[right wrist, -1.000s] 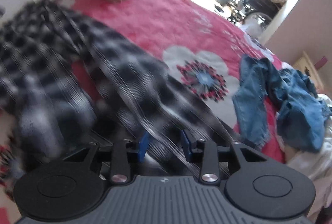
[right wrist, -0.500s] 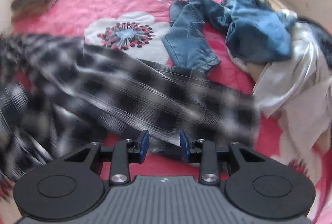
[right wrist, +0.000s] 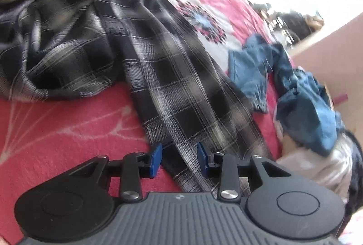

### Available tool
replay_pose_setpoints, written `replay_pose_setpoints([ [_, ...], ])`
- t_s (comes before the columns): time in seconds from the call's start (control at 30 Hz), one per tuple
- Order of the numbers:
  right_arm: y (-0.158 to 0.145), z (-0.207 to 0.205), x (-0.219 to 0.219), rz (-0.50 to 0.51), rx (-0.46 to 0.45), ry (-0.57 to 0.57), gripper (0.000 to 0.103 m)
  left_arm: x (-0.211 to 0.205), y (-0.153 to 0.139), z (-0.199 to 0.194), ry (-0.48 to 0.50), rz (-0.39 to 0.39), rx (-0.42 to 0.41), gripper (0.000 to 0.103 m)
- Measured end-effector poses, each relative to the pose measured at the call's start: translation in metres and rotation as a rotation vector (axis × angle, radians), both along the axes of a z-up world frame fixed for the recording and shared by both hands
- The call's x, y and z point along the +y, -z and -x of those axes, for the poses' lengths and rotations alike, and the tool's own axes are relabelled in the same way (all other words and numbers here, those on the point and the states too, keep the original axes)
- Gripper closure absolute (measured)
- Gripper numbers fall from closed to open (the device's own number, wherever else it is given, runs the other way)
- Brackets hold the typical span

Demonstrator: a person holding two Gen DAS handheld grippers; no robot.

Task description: Fold clothes

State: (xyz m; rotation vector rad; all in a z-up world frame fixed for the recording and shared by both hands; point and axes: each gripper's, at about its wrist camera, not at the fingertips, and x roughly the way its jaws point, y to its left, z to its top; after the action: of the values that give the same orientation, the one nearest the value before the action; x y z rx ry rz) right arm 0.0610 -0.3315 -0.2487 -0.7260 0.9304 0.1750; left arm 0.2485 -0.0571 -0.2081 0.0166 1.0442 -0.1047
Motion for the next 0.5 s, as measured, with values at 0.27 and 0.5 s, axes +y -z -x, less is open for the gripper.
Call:
replay_pose_setpoints([
  [0.27,0.009,0.01,-0.003,-0.001,-0.035,-0.143,0.07,-0.013,-0.02,0.012,-0.047,-0.123,-0.077,0.061],
  [0.5,-0.015,-0.015,-0.022,-0.065,-0.065,-0.061,0.101,-0.002,-0.024,0.012,0.013,-0.193,-0.09,0.06],
])
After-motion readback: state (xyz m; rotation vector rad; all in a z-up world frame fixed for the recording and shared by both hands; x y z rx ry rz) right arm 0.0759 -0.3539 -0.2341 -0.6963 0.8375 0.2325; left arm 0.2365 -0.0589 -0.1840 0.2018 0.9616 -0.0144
